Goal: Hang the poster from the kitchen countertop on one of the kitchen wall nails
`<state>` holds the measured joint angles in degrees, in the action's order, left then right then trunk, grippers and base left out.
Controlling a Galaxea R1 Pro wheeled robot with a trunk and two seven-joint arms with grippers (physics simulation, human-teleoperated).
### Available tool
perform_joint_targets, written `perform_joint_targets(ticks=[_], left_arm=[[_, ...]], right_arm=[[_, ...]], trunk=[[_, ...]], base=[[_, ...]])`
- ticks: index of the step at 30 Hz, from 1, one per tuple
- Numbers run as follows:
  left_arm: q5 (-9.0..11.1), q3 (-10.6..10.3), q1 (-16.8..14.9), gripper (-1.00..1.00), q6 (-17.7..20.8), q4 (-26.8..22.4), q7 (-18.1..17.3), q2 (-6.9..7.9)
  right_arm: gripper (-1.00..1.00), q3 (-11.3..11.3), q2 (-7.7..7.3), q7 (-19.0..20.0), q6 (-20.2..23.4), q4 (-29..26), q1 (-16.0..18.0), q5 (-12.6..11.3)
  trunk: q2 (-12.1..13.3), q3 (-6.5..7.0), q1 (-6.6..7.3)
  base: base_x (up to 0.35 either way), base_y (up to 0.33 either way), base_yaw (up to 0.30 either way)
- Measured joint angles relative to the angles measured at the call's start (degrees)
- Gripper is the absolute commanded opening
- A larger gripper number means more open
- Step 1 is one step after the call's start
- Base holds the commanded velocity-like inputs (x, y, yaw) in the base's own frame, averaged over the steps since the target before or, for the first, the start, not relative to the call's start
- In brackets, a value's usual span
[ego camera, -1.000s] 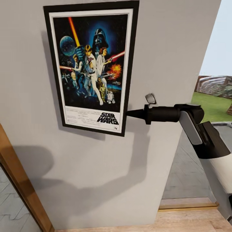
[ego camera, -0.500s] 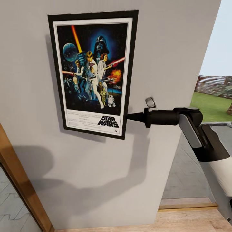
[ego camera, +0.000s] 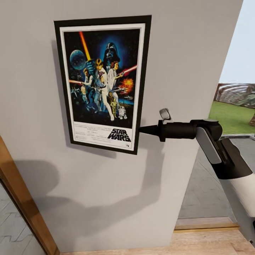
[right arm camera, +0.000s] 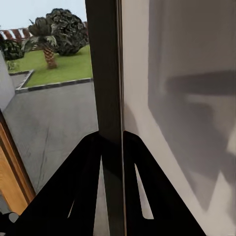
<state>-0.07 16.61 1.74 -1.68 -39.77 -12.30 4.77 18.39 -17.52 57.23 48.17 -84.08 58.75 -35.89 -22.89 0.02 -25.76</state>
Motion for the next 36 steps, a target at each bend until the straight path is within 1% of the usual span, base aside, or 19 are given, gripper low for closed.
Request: perform_joint_targets(ticks=[3, 5, 6, 10, 12, 23, 36], left_arm=[[0.00, 0.00, 0.00, 1.00, 0.01, -0.01, 0.00, 0.00], [0.00, 0.00, 0.00, 1.00, 0.01, -0.01, 0.00, 0.00], [0.00, 0.00, 0.00, 1.00, 0.00, -0.01, 0.00, 0.00], [0.00, 0.00, 0.00, 1.00, 0.00, -0.01, 0.00, 0.00], [0.00, 0.00, 0.00, 1.00, 0.00, -0.02, 0.00, 0.00], [0.00, 0.00, 0.00, 1.00, 0.00, -0.02, 0.00, 0.00], [0.00, 0.00, 0.00, 1.00, 0.00, -0.02, 0.00, 0.00]], right_arm=[[-1.00, 0.00, -0.01, 0.00, -0.01, 0.02, -0.02, 0.20], [-1.00, 0.02, 0.02, 0.00, -0.04, 0.04, -0.05, 1.32], [-1.00, 0.04, 0.04, 0.00, -0.36, 0.04, -0.06, 2.35], [-1.00, 0.76, 0.04, 0.08, -2.36, 0.09, -0.07, 3.80], [-1.00, 0.99, 0.03, 0.09, -2.90, 0.11, -0.07, 4.09], [-1.00, 1.46, 0.06, 0.12, -3.84, 0.14, -0.07, 4.57], [-1.00, 1.49, 0.07, 0.12, -3.86, 0.49, -0.07, 4.32]], trunk=[[0.00, 0.00, 0.00], [0.00, 0.00, 0.00], [0.00, 0.00, 0.00], [0.00, 0.00, 0.00], [0.00, 0.00, 0.00], [0.00, 0.00, 0.00], [0.00, 0.00, 0.00]], base=[[0.000, 0.000, 0.000], [0.000, 0.000, 0.000], [0.000, 0.000, 0.000], [0.000, 0.000, 0.000], [0.000, 0.000, 0.000], [0.000, 0.000, 0.000], [0.000, 0.000, 0.000]])
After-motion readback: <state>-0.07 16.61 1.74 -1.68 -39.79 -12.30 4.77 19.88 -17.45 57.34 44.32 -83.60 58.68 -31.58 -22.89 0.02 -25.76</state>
